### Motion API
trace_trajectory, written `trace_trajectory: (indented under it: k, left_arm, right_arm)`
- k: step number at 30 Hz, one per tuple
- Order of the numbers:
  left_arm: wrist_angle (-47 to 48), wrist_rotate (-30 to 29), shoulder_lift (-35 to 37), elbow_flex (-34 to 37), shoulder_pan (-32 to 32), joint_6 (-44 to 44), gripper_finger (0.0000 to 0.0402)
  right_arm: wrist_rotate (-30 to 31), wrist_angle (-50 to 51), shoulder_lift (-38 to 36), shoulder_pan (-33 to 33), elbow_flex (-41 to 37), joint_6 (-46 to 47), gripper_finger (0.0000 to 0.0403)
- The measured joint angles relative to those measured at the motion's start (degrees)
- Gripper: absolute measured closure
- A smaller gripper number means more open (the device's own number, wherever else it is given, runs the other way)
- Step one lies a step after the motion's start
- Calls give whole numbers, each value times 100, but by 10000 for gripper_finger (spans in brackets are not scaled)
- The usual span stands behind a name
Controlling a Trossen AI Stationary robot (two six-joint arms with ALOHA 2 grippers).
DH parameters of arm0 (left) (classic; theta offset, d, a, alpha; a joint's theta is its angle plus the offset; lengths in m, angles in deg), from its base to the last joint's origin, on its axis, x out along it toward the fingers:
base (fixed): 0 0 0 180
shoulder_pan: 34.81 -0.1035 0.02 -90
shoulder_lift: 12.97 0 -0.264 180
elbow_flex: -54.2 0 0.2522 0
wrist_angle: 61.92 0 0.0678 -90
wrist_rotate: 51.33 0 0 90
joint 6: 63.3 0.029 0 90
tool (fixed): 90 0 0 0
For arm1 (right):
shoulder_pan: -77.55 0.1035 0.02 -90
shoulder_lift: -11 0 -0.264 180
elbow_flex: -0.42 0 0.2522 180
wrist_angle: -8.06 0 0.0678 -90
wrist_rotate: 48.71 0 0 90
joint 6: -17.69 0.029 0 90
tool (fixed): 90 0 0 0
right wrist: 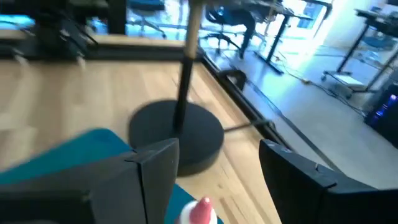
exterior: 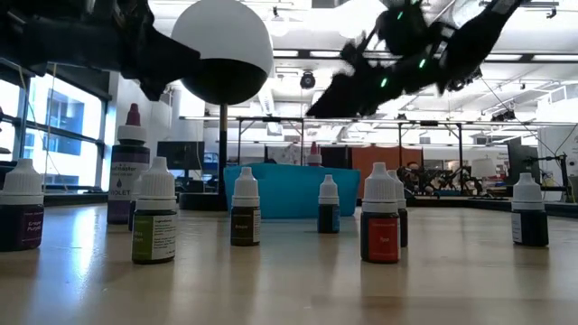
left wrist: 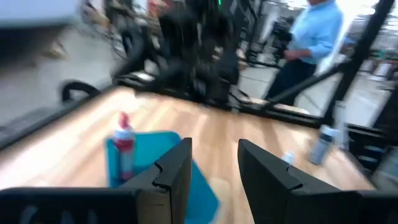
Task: Pick & Place food coloring
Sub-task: Put the large purple food coloring bottle into the bin
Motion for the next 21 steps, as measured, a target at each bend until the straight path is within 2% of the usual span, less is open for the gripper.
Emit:
trace_trajectory:
  k: [4, 7, 9, 15, 21]
  left_arm:
    - [882, 328, -9, -361, 156, -35, 273]
    - [1974, 143, -9, -815, 508, 29, 273]
    - [2331, -141, -18, -952, 771, 6, 273]
    - [2228, -531, -564, -959, 1528, -302, 273]
    - [1726, -1040, -1271, -963, 2132, -275, 272]
  right_arm:
    - [-336, 1021, -994, 192, 0, 2, 188]
    - [-710, 1711, -1632, 433, 0, 8, 195]
    - [-868, 1989, -1899, 656, -14, 55, 201]
    - [-832, 2069, -2017, 1408, -288, 72, 211]
    - [-90, 2028, -2021, 1966, -345, 97, 212]
